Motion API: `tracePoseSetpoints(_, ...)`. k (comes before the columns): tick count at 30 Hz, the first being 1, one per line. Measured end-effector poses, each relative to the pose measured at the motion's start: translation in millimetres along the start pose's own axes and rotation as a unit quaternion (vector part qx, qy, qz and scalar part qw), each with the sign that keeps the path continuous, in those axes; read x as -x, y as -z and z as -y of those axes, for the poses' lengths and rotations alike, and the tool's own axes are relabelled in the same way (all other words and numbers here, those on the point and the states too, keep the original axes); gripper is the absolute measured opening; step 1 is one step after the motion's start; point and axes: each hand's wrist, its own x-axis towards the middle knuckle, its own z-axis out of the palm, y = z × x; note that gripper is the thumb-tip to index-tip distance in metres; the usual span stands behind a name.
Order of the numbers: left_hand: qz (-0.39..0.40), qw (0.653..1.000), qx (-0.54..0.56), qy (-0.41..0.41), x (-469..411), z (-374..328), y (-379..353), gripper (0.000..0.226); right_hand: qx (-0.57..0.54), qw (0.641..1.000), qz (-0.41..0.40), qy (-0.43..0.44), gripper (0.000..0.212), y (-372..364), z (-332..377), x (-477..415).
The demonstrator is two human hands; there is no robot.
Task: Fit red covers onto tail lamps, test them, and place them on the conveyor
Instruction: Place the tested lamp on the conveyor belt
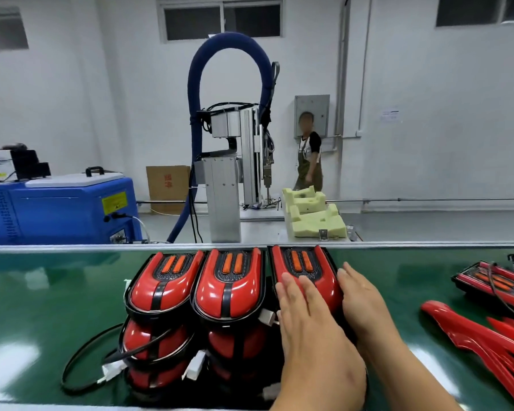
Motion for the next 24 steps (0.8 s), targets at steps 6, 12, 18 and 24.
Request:
tracePoseSetpoints(6, 0.009, 1.000, 0.007, -0.019, 0, 5, 4, 0.090, -0.012, 0.999, -0.030, -0.010, 0.067, 8, -2, -1)
tracePoseSetpoints(12, 0.037, 0.999, -0.001, -0.030, -3, 5, 5, 0.092, 0.020, 0.999, -0.023, -0.023, 0.065, 9, -1, 1)
tracePoseSetpoints(18, 0.071, 0.997, -0.039, -0.005, -6, 4, 7, 0.093, -0.002, 0.999, 0.029, 0.036, 0.033, 4, 6, 3)
tracePoseSetpoints(24, 0.070, 0.991, -0.114, 0.008, -4, 14, 3, 0.097, 0.201, 0.977, 0.004, 0.071, 0.047, -2, 4, 0)
